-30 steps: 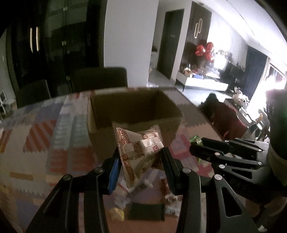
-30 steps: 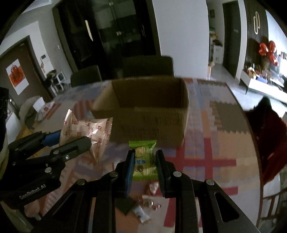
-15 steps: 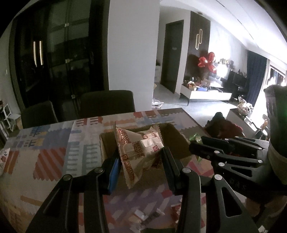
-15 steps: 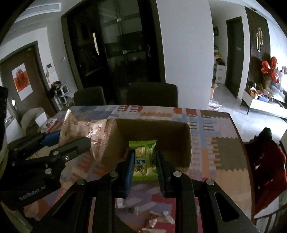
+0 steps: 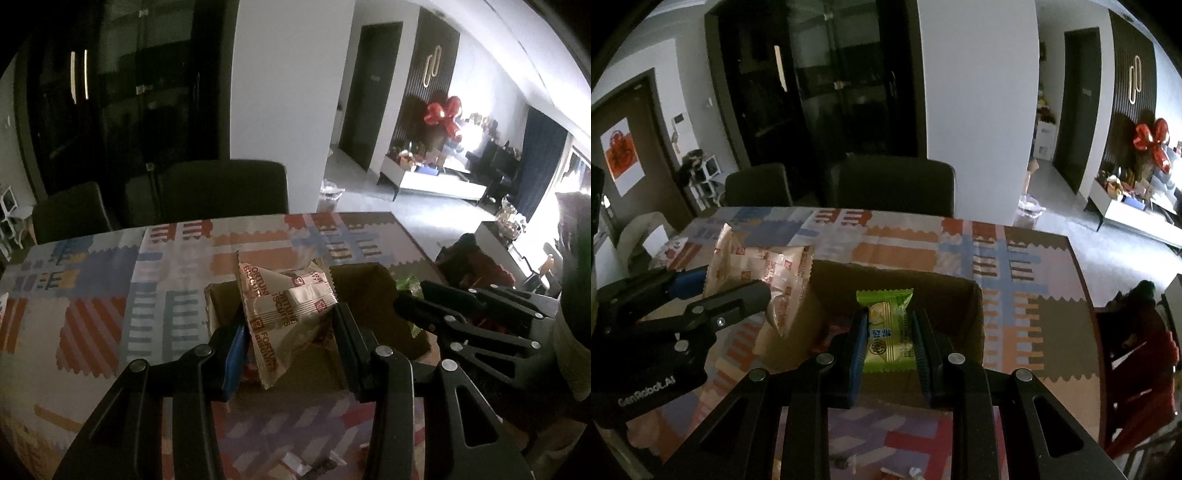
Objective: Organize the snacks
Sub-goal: 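Open both grippers to drop the packets into the box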
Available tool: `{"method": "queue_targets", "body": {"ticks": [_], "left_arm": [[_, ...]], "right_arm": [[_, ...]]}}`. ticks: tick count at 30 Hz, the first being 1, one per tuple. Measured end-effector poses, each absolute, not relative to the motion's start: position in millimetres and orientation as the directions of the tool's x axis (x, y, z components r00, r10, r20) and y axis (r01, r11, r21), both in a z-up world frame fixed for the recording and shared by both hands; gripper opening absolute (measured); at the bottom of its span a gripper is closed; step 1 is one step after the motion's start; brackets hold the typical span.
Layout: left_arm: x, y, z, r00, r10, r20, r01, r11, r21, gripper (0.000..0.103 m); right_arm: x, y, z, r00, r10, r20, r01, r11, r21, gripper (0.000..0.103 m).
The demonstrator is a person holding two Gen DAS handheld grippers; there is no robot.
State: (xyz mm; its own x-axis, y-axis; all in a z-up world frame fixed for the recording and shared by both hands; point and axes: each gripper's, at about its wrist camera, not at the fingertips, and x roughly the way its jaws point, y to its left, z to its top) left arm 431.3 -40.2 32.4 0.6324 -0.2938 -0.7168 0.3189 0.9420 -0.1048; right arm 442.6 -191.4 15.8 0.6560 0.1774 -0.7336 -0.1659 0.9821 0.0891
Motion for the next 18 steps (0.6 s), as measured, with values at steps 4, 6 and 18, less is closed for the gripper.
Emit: {"method": "queue_targets", "body": {"ticks": [4,6,18], "left_arm": [[447,-43,23,0.606,-0.287,-0.742,0.307,0.945,-0.115,0.045],[453,-44,19,0.596,-0.279,-0.753,0.297,0.948,-0.115,0.049],[430,-39,31,0.669,-0.173,-0.723,0.259,0.966,0.008,0.075]], "right_arm": [[453,-193,5,0.632,0.172,-0.755,-0.153,0.984,0.096,0.026],[457,-194,1,0.629,0.164,-0.76,-0.143,0.985,0.094,0.026],[447,-205,3,0.645,0.121,-0.754,-0.067,0.993,0.102,0.048]]}}
